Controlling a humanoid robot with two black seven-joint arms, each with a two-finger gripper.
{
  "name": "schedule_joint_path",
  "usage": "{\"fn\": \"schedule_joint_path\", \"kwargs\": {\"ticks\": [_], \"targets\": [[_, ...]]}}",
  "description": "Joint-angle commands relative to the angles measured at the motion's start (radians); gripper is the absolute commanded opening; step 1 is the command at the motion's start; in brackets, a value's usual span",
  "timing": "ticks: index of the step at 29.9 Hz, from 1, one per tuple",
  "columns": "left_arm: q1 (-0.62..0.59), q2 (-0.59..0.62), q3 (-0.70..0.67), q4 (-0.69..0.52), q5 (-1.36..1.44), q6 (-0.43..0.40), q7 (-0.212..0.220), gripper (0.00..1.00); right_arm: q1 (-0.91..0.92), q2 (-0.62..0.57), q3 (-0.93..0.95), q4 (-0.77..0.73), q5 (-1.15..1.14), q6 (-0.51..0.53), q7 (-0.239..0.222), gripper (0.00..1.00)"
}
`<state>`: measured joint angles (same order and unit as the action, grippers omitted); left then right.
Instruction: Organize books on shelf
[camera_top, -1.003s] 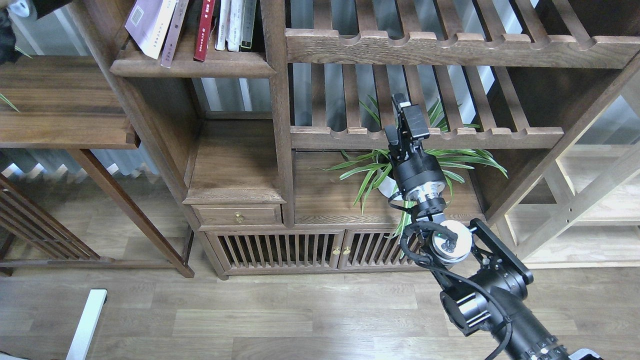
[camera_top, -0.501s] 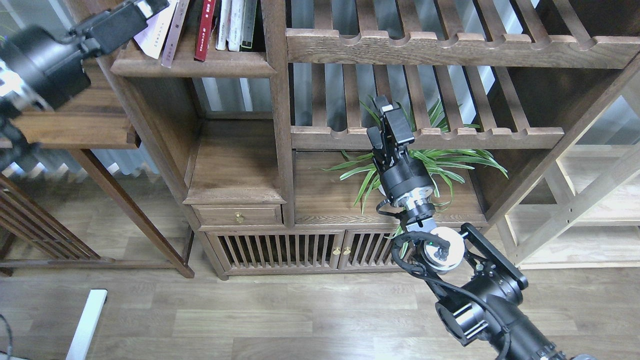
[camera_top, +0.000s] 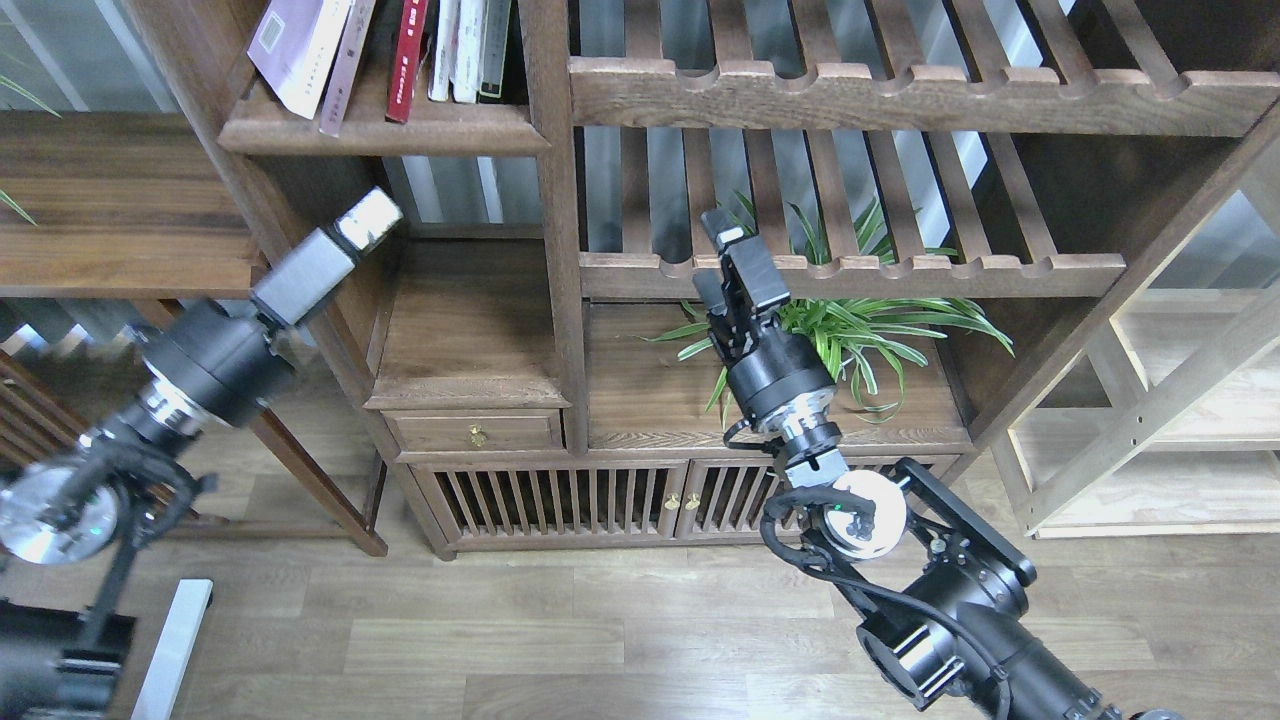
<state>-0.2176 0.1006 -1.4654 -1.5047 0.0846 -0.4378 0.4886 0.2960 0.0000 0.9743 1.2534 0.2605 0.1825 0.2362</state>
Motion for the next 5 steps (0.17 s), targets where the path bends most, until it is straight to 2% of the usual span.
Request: {"fn": "schedule_joint_path", "kwargs": {"ticks": [1, 5], "targets": [[0.032, -0.059, 0.007, 0.015, 0.000, -0.018, 0.000, 0.96, -0.001, 0.000, -0.020, 0.000, 0.000, 0.000, 0.000, 0.99], [0.033, -0.061, 0.007, 0.015, -0.002, -0.036, 0.000, 0.97, 0.000, 0.000, -0.022, 0.001, -0.001, 0.000, 0.000, 0.99]]}}
